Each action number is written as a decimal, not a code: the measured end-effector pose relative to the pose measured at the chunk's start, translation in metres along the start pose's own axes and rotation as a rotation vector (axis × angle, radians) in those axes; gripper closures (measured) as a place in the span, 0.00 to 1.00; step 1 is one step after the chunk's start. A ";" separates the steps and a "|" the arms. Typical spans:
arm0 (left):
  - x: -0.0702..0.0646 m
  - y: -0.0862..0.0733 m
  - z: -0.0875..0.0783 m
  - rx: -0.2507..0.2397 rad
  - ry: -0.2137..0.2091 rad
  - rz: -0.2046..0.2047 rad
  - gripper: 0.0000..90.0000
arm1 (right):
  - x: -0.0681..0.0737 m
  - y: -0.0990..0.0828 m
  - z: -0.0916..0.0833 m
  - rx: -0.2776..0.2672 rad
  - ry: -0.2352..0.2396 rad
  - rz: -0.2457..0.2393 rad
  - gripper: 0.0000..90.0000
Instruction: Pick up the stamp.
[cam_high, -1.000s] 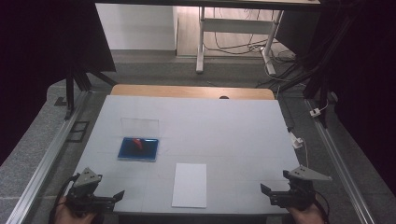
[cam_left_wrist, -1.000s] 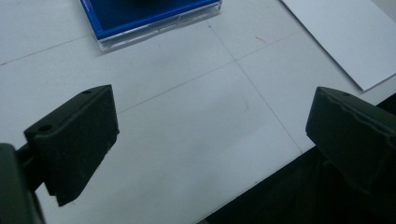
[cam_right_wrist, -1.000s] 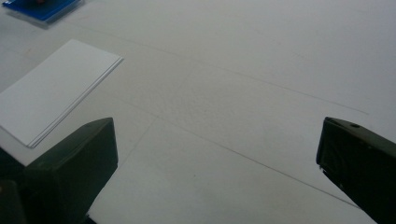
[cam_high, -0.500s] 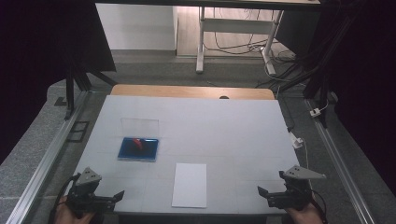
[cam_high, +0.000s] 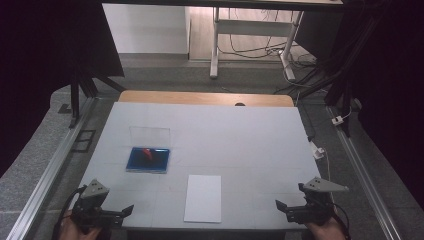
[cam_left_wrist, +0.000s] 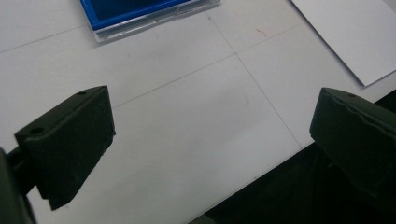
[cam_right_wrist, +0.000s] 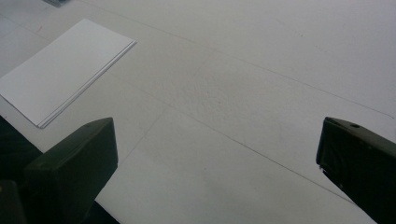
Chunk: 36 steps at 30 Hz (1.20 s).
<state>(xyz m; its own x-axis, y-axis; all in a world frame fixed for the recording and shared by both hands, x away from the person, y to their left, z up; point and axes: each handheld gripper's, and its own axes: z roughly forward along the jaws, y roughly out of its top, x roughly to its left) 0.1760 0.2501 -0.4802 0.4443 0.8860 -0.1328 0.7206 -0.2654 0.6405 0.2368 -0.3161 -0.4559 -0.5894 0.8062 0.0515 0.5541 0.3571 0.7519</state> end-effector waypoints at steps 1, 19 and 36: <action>0.000 0.000 0.000 -0.003 -0.005 -0.004 0.00 | 0.000 0.000 0.000 0.000 0.000 -0.001 0.00; 0.001 0.012 0.001 -0.088 -0.063 0.022 0.00 | 0.001 0.000 0.001 0.005 0.003 0.000 0.00; 0.004 0.032 0.020 -0.117 -0.073 0.095 0.00 | 0.001 0.000 0.001 0.015 0.004 -0.009 0.00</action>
<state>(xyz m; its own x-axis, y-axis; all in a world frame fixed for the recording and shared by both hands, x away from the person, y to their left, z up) 0.2112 0.2374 -0.4748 0.5480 0.8279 -0.1190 0.6085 -0.2970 0.7359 0.2372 -0.3147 -0.4563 -0.5967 0.8011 0.0472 0.5575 0.3715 0.7424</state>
